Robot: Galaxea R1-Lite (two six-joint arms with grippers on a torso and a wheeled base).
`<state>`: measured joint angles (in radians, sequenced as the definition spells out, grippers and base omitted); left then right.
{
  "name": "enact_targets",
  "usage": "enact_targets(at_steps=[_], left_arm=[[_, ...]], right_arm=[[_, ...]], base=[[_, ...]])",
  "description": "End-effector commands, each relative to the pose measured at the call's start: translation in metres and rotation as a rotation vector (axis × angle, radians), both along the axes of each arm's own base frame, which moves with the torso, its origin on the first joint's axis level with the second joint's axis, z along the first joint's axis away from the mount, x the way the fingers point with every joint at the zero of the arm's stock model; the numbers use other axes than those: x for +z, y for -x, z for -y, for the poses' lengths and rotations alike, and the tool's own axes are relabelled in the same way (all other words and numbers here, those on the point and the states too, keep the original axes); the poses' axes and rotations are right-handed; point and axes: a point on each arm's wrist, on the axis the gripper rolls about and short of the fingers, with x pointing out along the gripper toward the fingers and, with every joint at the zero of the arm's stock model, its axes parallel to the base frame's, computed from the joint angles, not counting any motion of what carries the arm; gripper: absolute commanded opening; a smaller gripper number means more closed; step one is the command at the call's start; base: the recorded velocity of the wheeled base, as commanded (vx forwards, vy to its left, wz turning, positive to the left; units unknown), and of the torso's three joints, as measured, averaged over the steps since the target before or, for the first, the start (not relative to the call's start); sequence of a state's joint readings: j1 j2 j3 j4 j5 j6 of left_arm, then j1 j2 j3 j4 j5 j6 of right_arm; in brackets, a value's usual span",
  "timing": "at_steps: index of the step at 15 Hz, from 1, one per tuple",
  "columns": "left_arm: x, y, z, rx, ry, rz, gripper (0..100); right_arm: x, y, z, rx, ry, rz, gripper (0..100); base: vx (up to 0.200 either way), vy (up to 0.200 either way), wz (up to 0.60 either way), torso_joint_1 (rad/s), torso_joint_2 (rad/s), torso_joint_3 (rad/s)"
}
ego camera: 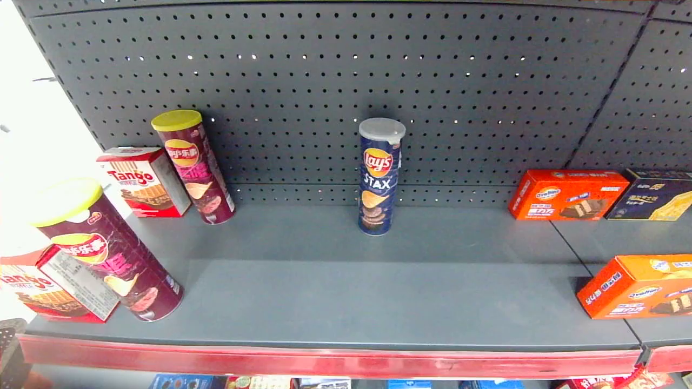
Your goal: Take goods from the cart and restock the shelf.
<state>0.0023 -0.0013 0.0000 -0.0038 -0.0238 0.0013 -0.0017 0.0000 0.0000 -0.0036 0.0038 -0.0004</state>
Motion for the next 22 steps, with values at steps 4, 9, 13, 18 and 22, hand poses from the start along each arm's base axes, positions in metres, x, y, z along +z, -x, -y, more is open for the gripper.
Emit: enact_targets(at_steps=[4,9,13,18,22], left_arm=[[0.0,0.0,0.0,0.002,0.0,0.0,100],[0.0,0.0,0.0,0.003,0.0,0.0,100],[0.0,0.0,0.0,0.02,0.0,-0.001,100],[0.0,0.0,-0.001,0.052,0.0,-0.001,100],[0.016,0.004,-0.001,0.06,-0.002,0.041,100]], right_arm=[[0.0,0.0,0.0,-0.001,0.0,-0.001,100],[0.0,0.0,0.0,-0.001,0.0,-0.001,100],[0.0,0.0,0.0,-0.001,-0.002,-0.001,100],[0.0,0.0,0.0,-0.001,-0.002,-0.001,100],[0.0,0.0,0.0,-0.001,-0.002,-0.001,100]], base=[[0.0,0.0,0.6,0.005,0.0,0.001],[0.0,0.0,0.6,0.007,0.0,0.004],[0.0,0.0,0.45,0.003,0.0,0.004],[0.0,0.0,0.0,0.0,0.0,0.0],[0.0,0.0,0.0,0.0,0.0,0.0]])
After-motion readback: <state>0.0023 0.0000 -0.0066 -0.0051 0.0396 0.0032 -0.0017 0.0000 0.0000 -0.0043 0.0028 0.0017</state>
